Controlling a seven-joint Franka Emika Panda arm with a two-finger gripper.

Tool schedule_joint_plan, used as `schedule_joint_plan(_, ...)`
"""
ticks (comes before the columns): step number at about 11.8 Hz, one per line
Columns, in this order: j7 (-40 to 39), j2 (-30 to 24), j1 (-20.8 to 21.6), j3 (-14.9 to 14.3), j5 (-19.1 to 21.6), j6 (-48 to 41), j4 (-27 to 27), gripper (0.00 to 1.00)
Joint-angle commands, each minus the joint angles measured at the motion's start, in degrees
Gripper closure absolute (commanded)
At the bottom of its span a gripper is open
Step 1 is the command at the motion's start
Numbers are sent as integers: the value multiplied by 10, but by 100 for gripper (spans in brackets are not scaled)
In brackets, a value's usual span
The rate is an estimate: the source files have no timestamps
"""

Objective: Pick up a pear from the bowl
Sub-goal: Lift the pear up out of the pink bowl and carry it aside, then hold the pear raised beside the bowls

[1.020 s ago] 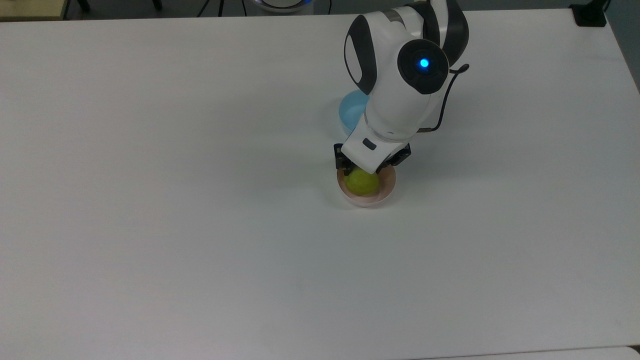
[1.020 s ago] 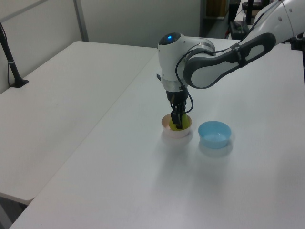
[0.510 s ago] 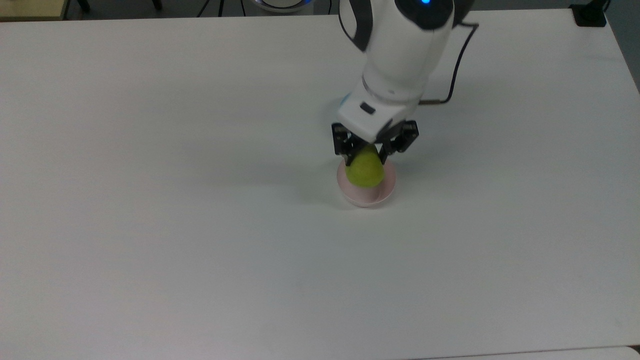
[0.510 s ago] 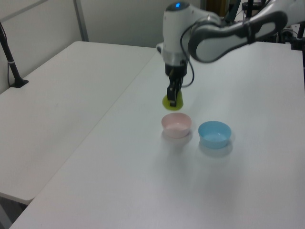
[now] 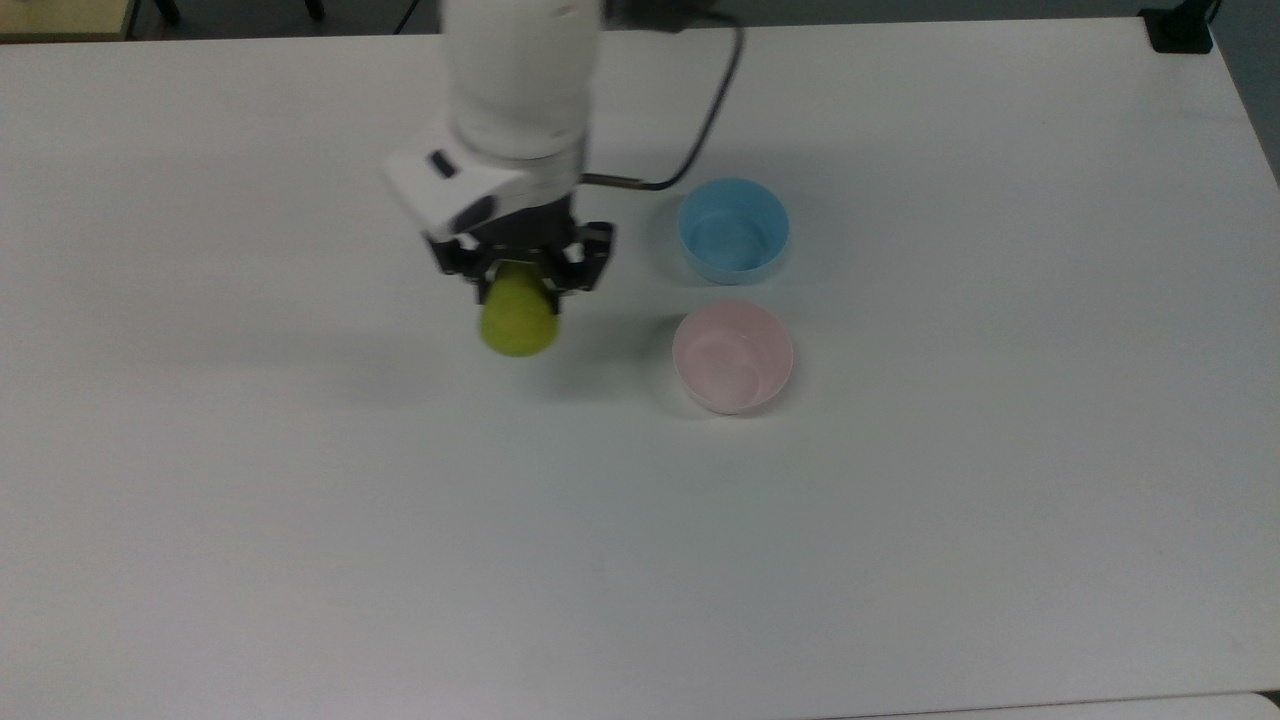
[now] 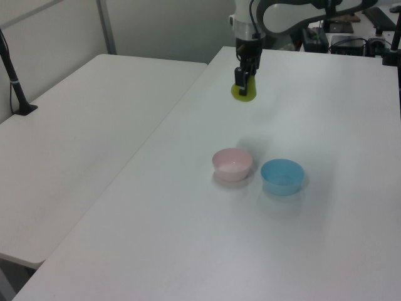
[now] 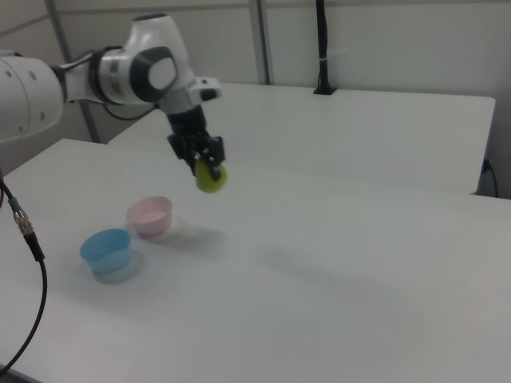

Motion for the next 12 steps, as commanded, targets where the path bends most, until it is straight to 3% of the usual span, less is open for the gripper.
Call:
schedule_joint_plan(1,-27,21,-16,2,-14,14,-28,80)
schedule_joint_plan(4,-21,75,-14,1,-26,58,-38,69)
schedule_joint_plan(5,-22,84,-16,1,-27,62,-38,60)
schedule_joint_plan(7,-22,83,-15,1,-50,64,-49,1)
schedule_joint_plan(9,-22,68,-19,1,-51,63,-49,0)
schedule_joint_plan(12,-20,-32,-34,2,-33,25,-59,0)
